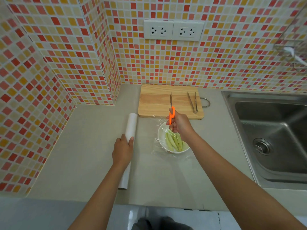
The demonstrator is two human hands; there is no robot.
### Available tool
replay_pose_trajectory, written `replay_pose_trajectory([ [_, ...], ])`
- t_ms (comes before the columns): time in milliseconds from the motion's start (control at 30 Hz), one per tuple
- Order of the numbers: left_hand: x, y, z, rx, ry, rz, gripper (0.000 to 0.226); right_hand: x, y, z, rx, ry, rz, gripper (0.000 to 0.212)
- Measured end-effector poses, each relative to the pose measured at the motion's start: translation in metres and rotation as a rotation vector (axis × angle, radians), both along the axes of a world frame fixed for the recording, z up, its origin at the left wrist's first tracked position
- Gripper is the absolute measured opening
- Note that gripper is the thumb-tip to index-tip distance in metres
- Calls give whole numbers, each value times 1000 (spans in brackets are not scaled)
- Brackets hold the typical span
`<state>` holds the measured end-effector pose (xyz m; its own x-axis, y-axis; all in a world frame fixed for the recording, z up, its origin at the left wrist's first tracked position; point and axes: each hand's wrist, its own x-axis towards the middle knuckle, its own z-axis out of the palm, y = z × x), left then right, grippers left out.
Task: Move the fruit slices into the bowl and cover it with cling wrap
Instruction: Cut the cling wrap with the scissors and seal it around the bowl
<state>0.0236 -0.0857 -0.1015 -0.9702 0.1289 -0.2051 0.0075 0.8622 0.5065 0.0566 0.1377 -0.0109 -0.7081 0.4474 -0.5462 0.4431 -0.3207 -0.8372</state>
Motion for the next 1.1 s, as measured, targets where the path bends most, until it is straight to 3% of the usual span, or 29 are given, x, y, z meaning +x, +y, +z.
replay_pose_trajectory([
  [233,9,4,-5,-178,130,-6,47,29,13,-3,54,-26,-60,34],
  [333,9,4,-5,-146,102,11,49,41,19,-5,126,-36,-74,30],
  [533,12,5,-4,-154,90,-22,49,74,29,-17,578,-29,-75,52],
  [667,14,4,-2,-157,86,-19,50,99,44,-28,835,-118,-143,54],
  [767,16,4,0,-160,86,-6,55,119,54,-42,1037,-289,-66,45],
  [933,19,1,-1,-167,77,-8,59,146,60,-74,1032,-546,-12,45],
  [1100,21,-2,-2,-153,94,-12,51,160,57,-82,1043,-629,36,39],
])
